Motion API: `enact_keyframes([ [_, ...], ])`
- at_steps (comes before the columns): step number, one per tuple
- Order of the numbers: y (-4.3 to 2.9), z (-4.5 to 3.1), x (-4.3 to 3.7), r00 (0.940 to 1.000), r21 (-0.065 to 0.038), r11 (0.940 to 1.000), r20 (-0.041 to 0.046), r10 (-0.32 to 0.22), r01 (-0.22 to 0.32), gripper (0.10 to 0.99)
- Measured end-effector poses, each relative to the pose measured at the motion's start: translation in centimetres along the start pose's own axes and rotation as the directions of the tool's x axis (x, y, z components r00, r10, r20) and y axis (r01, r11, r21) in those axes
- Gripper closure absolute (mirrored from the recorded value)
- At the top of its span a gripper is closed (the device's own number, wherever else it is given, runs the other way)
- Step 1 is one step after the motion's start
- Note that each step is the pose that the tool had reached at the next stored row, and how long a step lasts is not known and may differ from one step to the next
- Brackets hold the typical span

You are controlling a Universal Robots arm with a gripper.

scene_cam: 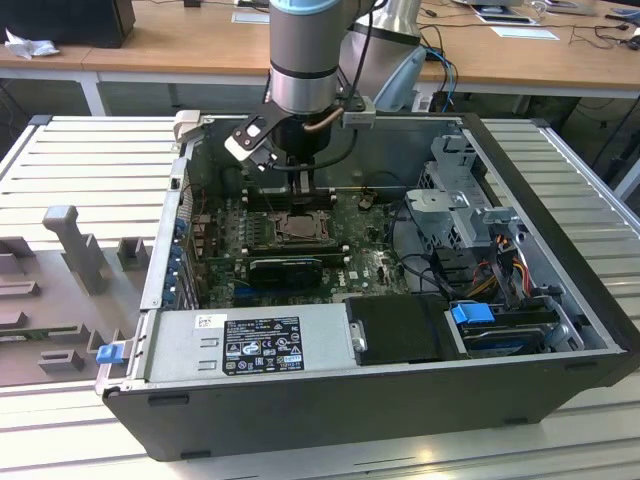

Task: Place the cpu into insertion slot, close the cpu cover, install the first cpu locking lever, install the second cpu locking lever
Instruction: 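Install the first cpu locking lever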

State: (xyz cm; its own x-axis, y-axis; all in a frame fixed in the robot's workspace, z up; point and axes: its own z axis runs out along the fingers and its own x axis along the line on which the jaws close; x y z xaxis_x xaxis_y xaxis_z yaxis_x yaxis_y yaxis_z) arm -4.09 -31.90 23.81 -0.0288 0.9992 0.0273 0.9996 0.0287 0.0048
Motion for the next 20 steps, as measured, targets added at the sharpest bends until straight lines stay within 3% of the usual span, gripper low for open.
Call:
enact_keyframes([
  [11, 0.01, -1.27, 0.04, 1.0, 0.0, 1.0, -0.0001, 0.0, 0.0, 0.98],
  [20, 0.02, -3.72, 0.1, 1.0, 0.0, 1.0, 0.0014, 0.0, 0.0, 0.98],
])
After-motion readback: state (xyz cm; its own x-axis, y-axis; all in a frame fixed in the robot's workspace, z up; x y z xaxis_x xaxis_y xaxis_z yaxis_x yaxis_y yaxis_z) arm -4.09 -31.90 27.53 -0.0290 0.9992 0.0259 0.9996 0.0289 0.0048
